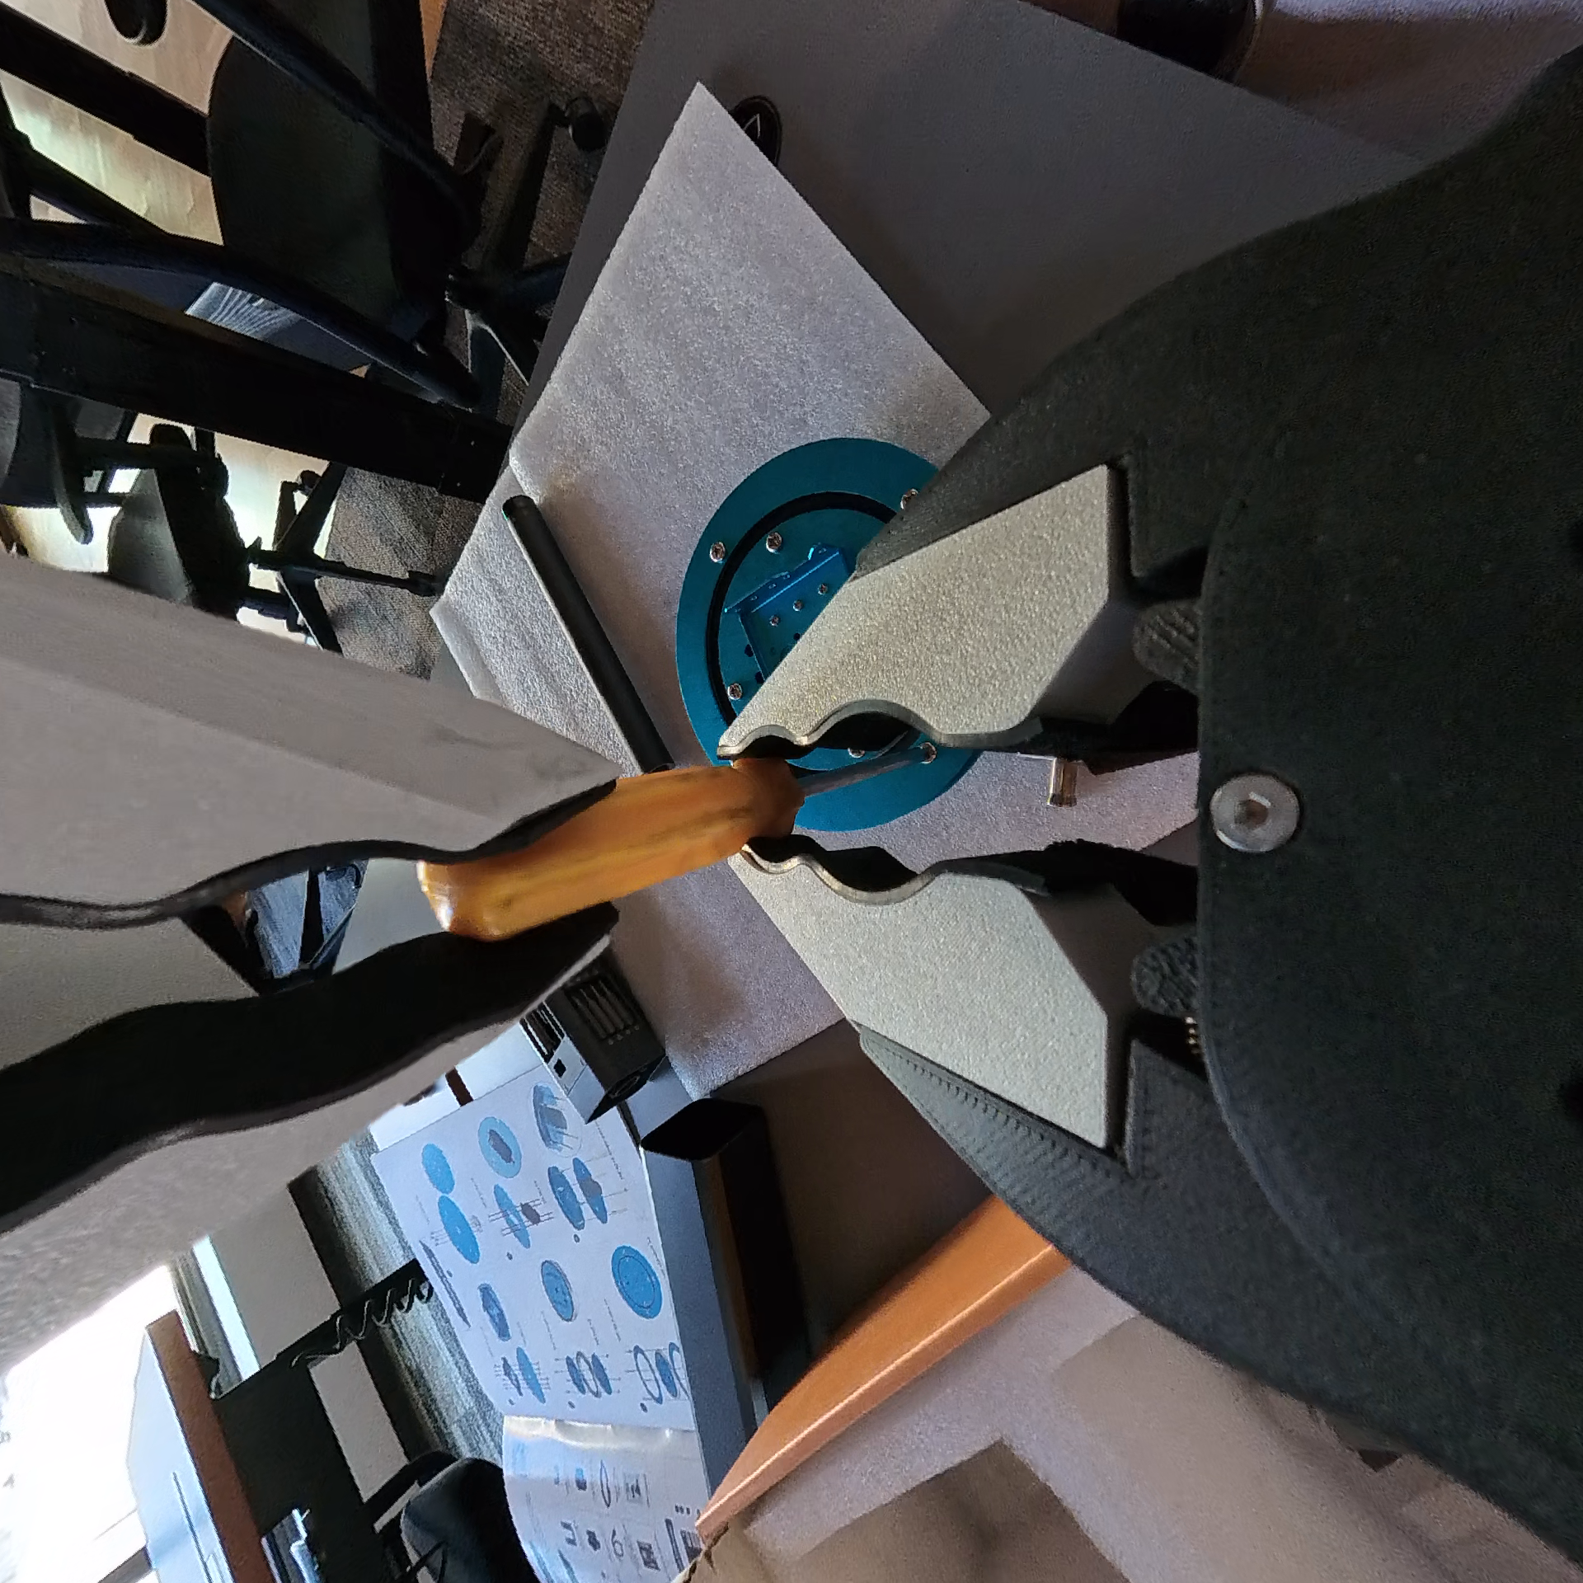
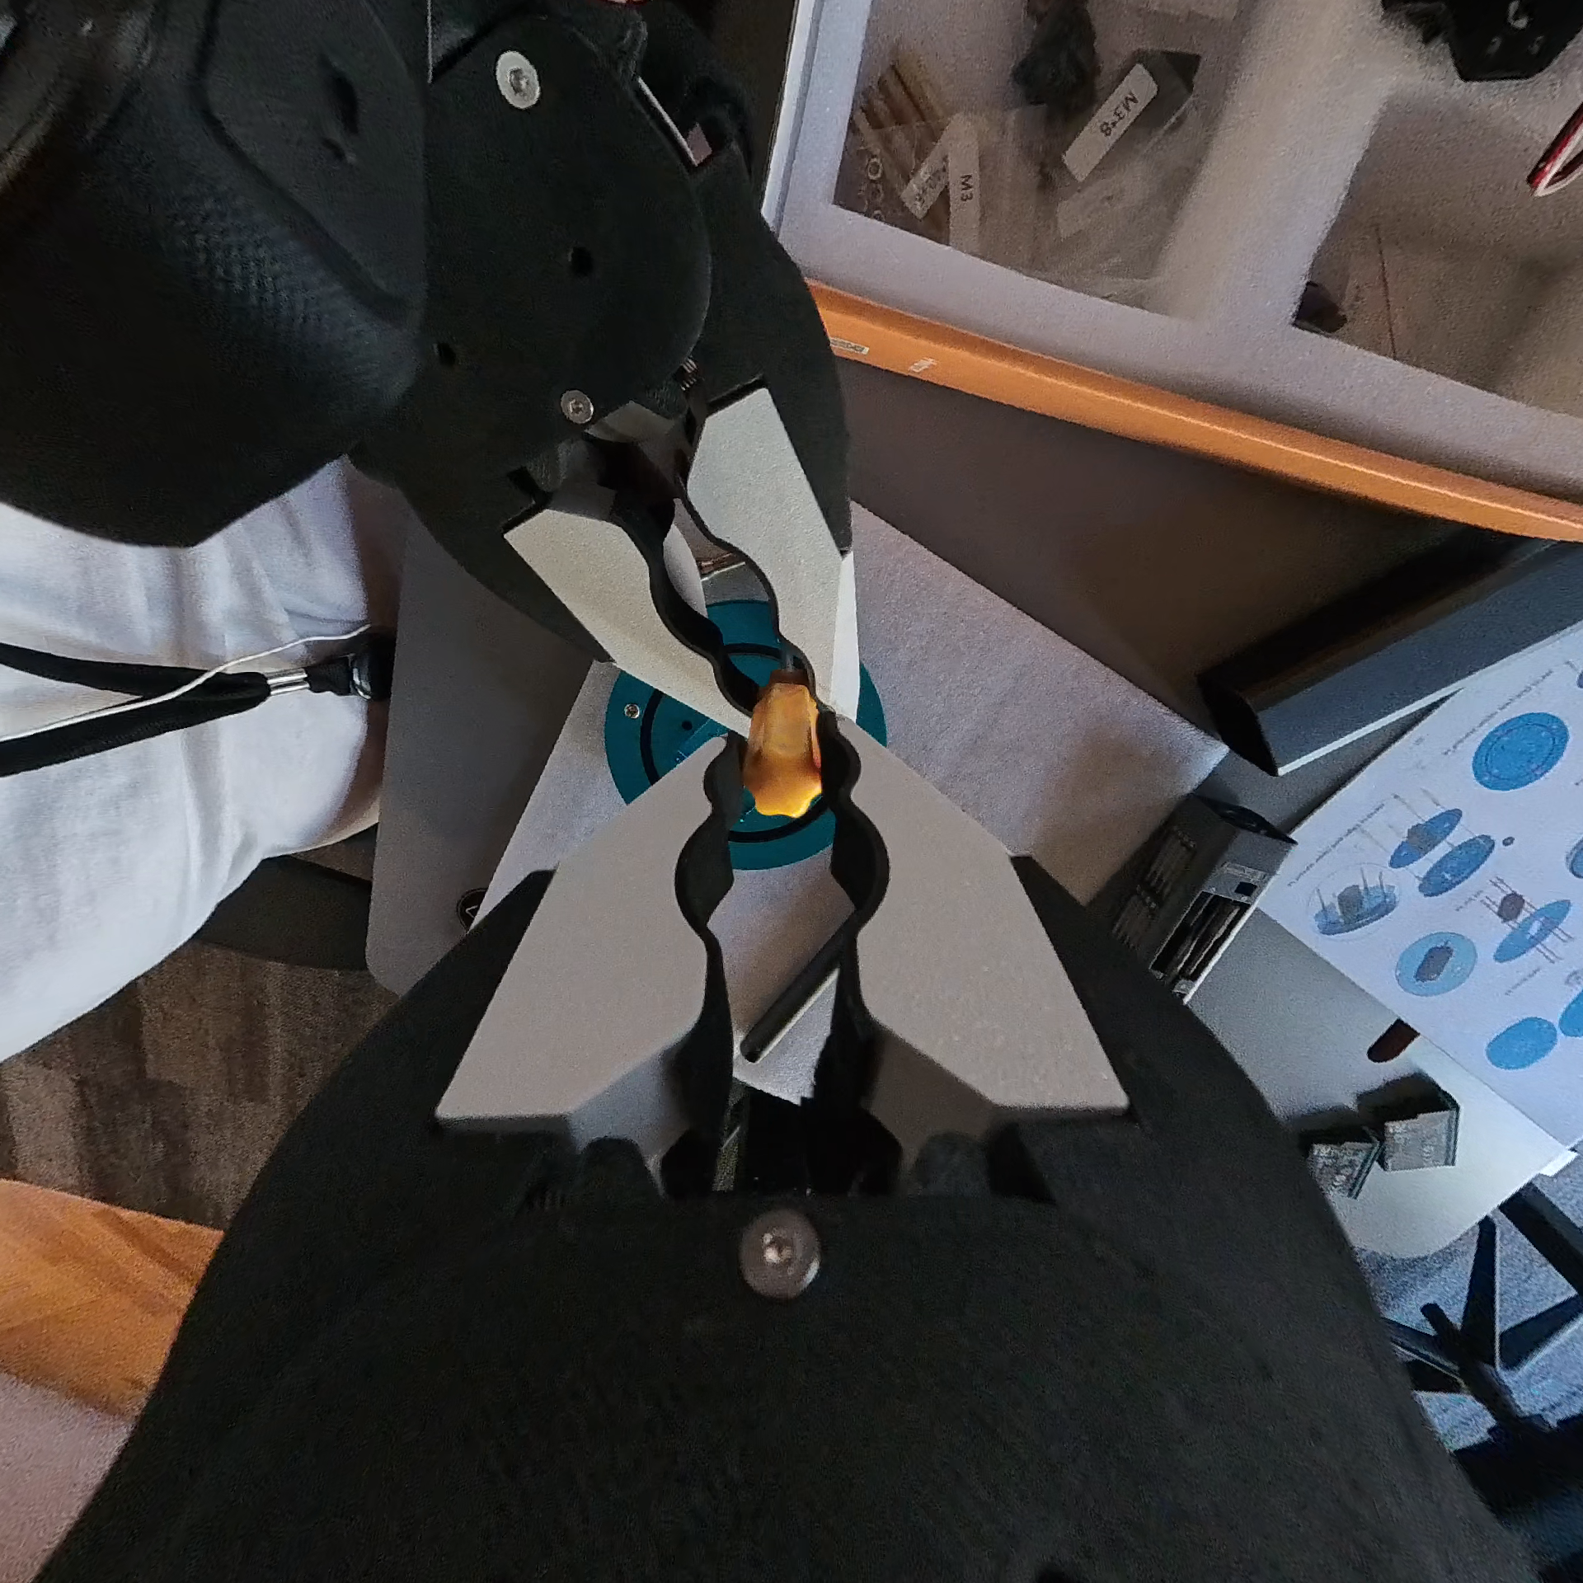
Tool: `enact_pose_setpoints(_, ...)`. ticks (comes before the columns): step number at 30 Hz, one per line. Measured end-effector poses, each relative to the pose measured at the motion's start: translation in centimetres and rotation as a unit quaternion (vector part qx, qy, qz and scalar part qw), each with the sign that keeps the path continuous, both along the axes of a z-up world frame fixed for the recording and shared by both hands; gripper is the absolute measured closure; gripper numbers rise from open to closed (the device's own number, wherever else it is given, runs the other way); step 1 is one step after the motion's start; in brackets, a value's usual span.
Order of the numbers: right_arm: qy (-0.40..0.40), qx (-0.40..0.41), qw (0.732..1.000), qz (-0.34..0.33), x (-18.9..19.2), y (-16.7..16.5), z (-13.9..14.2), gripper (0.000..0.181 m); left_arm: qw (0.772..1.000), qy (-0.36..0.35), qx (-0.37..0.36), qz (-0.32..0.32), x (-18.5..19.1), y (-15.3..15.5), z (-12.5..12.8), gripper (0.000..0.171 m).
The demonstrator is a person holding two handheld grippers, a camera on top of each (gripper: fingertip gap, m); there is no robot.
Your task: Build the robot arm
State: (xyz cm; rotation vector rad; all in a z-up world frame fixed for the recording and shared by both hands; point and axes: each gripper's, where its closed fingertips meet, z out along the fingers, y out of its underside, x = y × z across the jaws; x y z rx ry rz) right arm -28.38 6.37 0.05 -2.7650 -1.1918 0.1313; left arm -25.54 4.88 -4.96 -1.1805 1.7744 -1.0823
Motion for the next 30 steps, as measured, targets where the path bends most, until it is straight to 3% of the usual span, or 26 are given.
enact_pose_setpoints(5,-0.020,0.037,0.998,0.045,-0.3,0.0,-0.1,0.164,1.000,-0.001,0.000,-0.004,-0.1,-0.1,0.0,0.156)
enact_pose_setpoints(10,0.000,-0.011,0.998,-0.070,0.0,-0.1,-0.2,0.164,1.000,-0.001,0.003,0.000,0.0,-0.1,-0.1,0.156)
enact_pose_setpoints(14,-0.024,0.018,0.999,-0.012,0.1,-0.2,0.0,0.164,1.000,0.004,0.012,-0.002,0.1,-0.2,0.0,0.157)
enact_pose_setpoints(19,-0.017,0.038,0.999,-0.006,0.0,-1.2,2.5,0.164,0.999,-0.010,0.040,-0.011,0.3,-1.1,2.2,0.157)
enact_pose_setpoints(24,-0.003,0.039,0.999,-0.038,2.1,-4.7,4.4,0.165,0.997,-0.033,0.021,-0.062,2.1,-4.9,4.6,0.157)
enact_pose_setpoints(30,0.004,0.019,0.996,-0.083,4.6,-8.7,1.5,0.165,0.994,-0.004,0.040,-0.105,4.4,-9.1,1.6,0.157)
